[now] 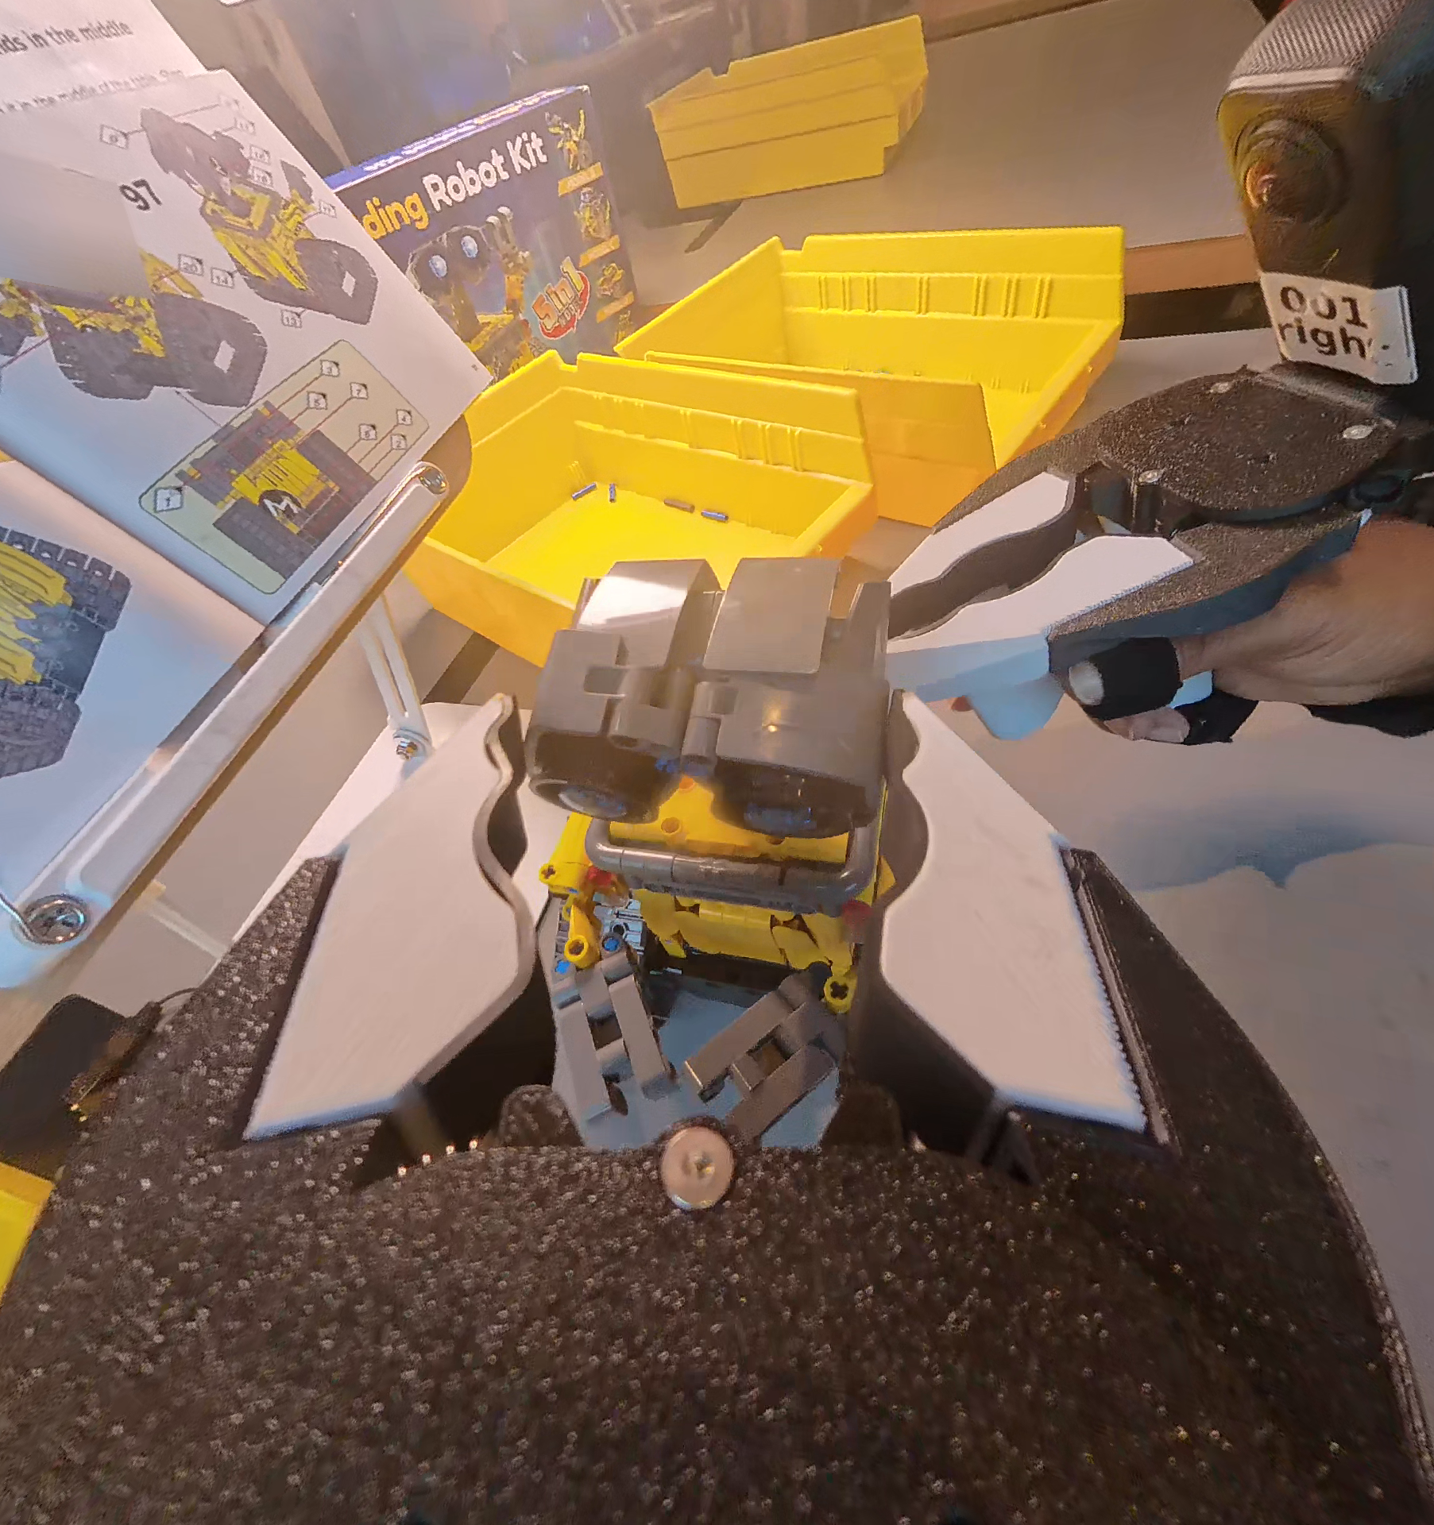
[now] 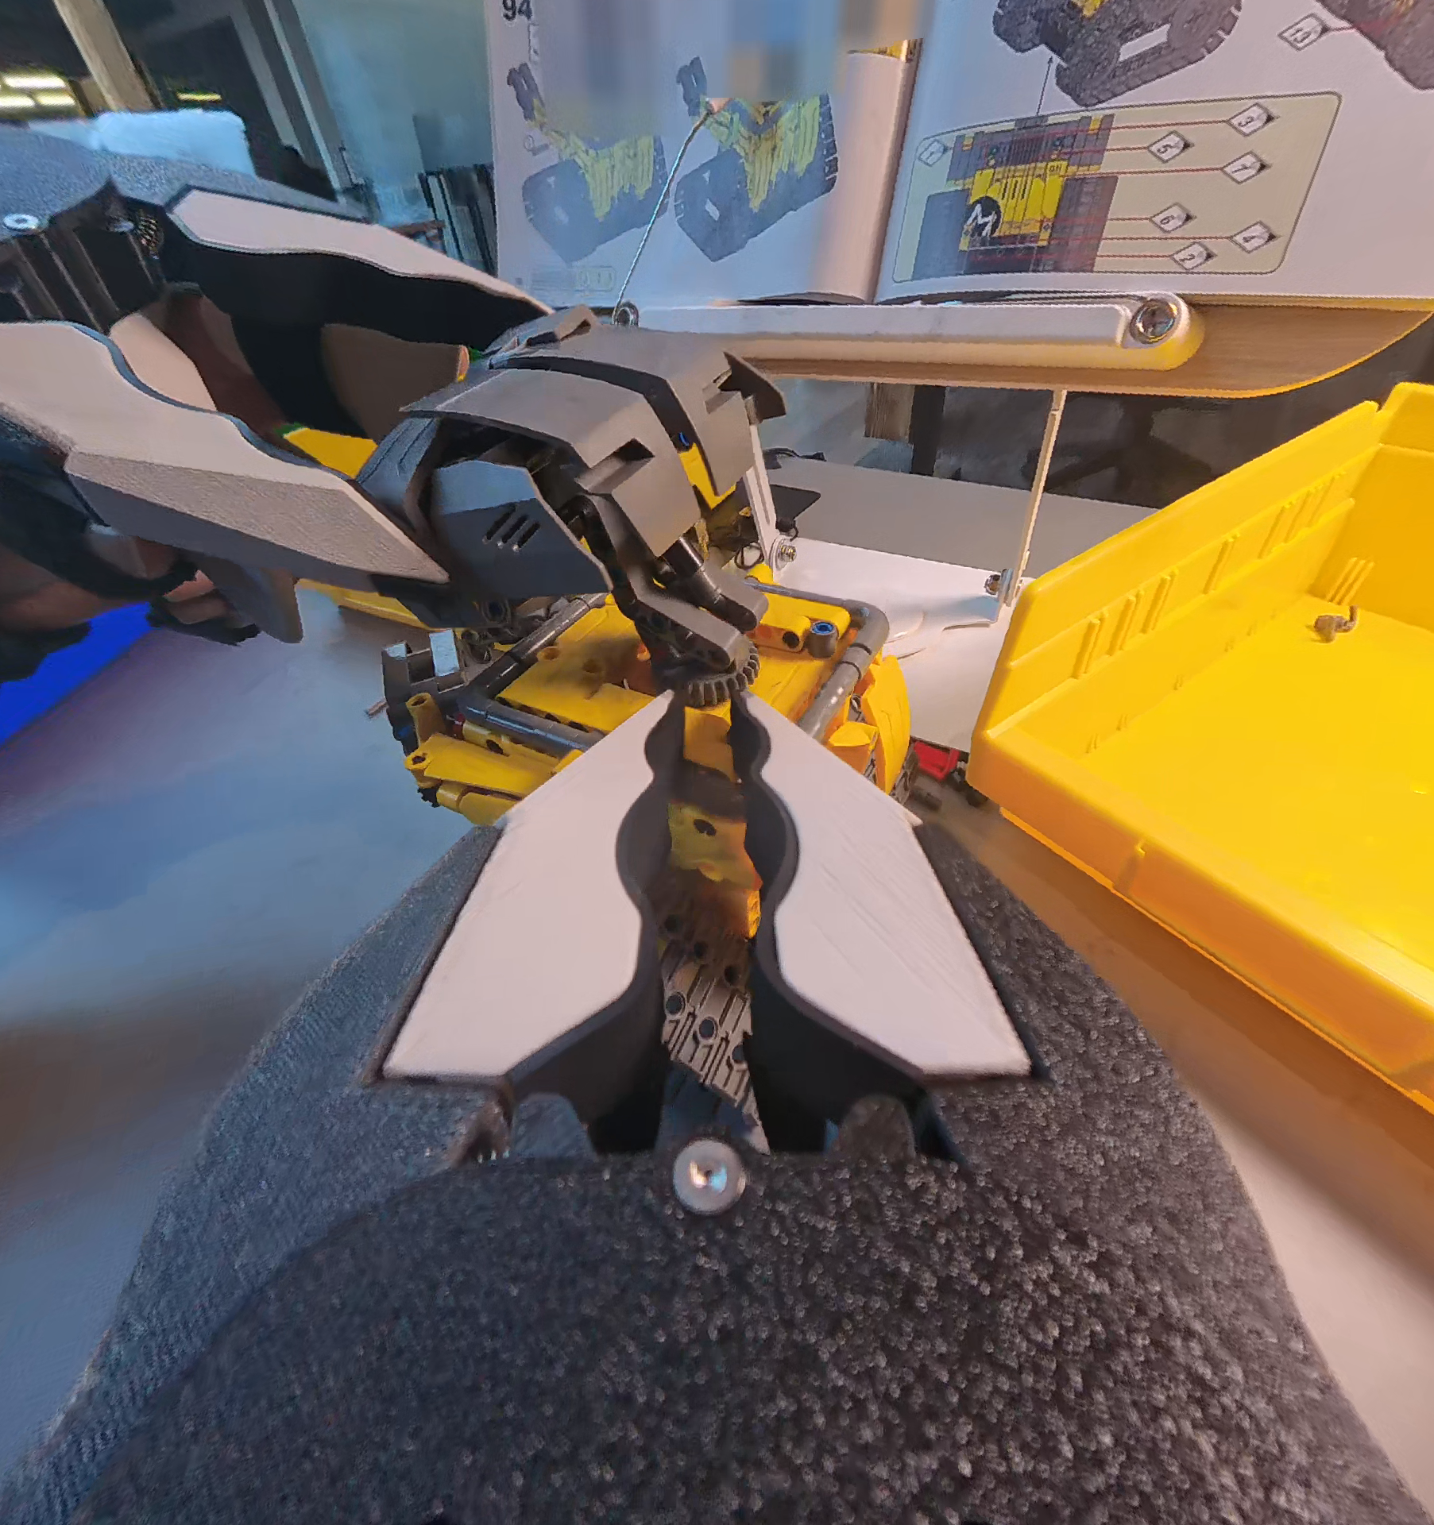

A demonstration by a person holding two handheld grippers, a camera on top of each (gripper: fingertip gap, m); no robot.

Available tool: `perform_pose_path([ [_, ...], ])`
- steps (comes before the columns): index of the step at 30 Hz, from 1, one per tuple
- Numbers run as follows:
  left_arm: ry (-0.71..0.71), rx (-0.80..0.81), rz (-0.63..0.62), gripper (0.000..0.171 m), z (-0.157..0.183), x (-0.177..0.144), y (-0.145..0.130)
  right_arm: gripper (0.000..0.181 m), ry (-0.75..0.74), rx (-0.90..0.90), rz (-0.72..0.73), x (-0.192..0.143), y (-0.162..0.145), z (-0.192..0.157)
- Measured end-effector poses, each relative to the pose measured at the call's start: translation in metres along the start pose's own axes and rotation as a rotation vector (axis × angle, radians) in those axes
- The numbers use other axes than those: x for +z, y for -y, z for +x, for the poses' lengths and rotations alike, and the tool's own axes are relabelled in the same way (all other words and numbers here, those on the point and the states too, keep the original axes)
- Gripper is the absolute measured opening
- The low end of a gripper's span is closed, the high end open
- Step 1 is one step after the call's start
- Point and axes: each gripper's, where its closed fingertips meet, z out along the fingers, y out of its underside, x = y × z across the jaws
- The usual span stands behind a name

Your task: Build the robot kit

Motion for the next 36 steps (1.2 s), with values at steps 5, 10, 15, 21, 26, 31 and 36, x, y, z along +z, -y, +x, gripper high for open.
perform_pose_path([
  [5, 0.011, -0.014, -0.024, 0.086, -0.002, -0.006, -0.012, 0.011, 0.025, -0.091, -0.093, -0.002, 0.001, 0.000],
  [10, 0.051, -0.005, -0.056, 0.079, -0.008, -0.014, -0.021, 0.013, 0.064, -0.230, -0.115, -0.007, 0.015, 0.001],
  [15, 0.100, -0.021, -0.055, 0.072, -0.008, -0.026, -0.024, 0.015, 0.141, -0.342, -0.091, -0.009, 0.019, -0.006],
  [21, 0.232, -0.106, 0.035, 0.073, -0.002, -0.052, -0.033, 0.018, 0.166, -0.357, 0.048, -0.014, 0.022, -0.007],
  [26, 0.350, -0.233, 0.163, 0.075, 0.010, -0.071, -0.029, 0.018, 0.159, -0.331, 0.115, -0.016, 0.019, -0.004],
  [31, 0.429, -0.248, 0.206, 0.077, 0.025, -0.079, -0.041, 0.018, 0.146, -0.314, 0.157, -0.023, 0.018, 0.004],
  [36, 0.458, -0.227, 0.116, 0.079, 0.020, -0.073, -0.064, 0.017, 0.158, -0.256, 0.153, -0.018, 0.010, 0.013],
])
